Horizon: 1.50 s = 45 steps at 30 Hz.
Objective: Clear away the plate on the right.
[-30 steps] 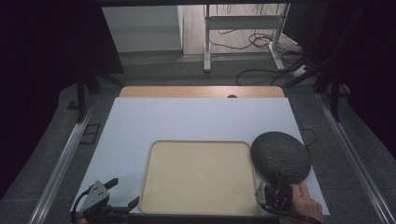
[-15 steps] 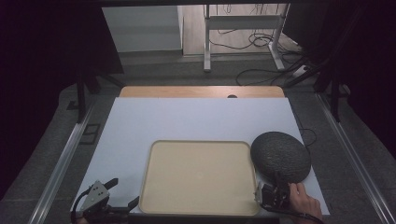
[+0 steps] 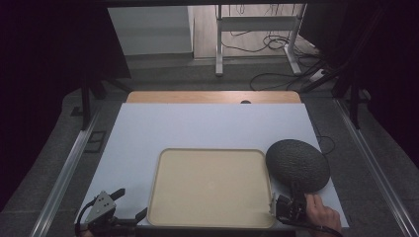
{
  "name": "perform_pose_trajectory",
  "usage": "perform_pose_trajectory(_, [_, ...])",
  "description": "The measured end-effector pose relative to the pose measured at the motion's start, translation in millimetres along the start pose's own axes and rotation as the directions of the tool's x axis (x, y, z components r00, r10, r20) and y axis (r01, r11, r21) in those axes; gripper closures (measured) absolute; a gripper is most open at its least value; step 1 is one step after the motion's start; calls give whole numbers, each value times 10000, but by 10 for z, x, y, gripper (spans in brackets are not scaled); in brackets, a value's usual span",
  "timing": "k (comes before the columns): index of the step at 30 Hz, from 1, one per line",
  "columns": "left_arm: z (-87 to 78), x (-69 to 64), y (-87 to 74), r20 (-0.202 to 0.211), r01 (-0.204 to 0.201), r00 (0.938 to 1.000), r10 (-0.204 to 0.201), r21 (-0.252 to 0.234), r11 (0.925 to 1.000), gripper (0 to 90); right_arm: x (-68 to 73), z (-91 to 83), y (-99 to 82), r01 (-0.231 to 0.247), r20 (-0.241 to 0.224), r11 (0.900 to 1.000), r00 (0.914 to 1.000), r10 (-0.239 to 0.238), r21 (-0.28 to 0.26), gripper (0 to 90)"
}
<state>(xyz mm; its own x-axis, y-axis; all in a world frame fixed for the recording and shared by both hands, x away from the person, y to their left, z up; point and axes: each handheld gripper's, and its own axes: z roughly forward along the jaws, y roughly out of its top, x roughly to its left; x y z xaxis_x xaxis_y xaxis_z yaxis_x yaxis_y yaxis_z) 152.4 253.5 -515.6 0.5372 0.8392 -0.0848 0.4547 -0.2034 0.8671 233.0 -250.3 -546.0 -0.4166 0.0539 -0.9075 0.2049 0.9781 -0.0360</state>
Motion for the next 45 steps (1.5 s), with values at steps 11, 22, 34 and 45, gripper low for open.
perform_pose_trajectory(11, [-5, 3, -1, 8, 36, 10000, -36, -36, 10000, 2, -64, -16, -52, -134, -141, 9999, 9998, 132, -83, 853])
perform_pose_trajectory(22, [-6, 9, -2, 23, 61, 10000, -61, -17, 10000, 2, -94, -60, -46, -109, 99, 9999, 9999, 109, -61, 847])
perform_pose_trajectory(34, [-13, 16, -7, 18, 140, 9999, -140, -60, 9999, 2, -127, -160, -21, -94, 457, 9994, 9989, 109, -319, 835])
perform_pose_trajectory(45, [-15, 21, -9, 21, 212, 9998, -212, -111, 9997, 2, -171, -250, 7, -80, 368, 9962, 9993, 112, -870, 833])
